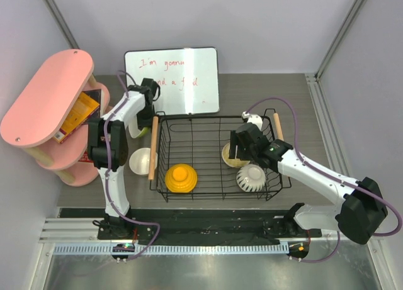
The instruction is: Unload the bowls from the dish rack
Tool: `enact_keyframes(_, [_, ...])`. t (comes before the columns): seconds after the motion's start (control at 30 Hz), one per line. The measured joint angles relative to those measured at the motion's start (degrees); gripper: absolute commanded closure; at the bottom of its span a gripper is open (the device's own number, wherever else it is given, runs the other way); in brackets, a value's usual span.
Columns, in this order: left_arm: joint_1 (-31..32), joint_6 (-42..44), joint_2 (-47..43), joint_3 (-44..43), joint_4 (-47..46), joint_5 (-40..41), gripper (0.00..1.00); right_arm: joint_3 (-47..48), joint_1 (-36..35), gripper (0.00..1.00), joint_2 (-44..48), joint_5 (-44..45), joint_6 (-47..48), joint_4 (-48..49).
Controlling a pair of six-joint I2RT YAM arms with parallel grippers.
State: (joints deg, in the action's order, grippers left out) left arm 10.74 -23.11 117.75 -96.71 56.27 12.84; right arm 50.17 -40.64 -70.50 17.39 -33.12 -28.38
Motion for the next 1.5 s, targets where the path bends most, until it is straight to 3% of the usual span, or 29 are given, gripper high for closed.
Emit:
enact_keyframes(0.2, [0.0,-0.2,0.1,5.6,-1.0,0.0,0.99,-0.3,0.0,0.28,0.0,-0.3,0.0,0.2])
enact_keyframes(0.37, [0.0,-0.3,-0.4,9.3,-1.6,1.9,0.89,-0.3,0.0,0.28,-0.4,-0.9,-0.2,0.6])
enact_keyframes(0.57, [0.0,-0.5,-1.7,11.4,-3.0,2.5,0.48,-0.3,0.0,0.28,-0.4,-1.1,-0.2,0.8])
enact_keyframes(0.73, [0.0,-0.7,-1.8,12.1,-3.4,1.1,0.28,-0.3,0.1,0.28,-0.4,-1.1,-0.3,0.9])
enact_keyframes(1.07, [-0.3,-1.1,-10.8,13.0,-5.4,-1.1,0.27,-0.6,0.4,0.27,-0.4,-1.2,-0.5,0.9])
enact_keyframes(1.37, [-4.5,-2.5,-29.5,6.6,-5.3,-9.3,0.29,-0.6,1.1,0.27,0.9,-2.4,-1.1,-0.4])
enact_keyframes(1.43, [-2.6,-2.5,-35.0,4.8,-5.7,-12.2,0.29,-0.6,1.2,0.27,2.0,-3.2,-1.6,-0.8])
enact_keyframes(1.5, [3.7,-2.4,-40.2,2.9,-6.3,-13.6,0.29,-0.6,1.2,0.27,3.2,-4.0,-2.1,-1.4])
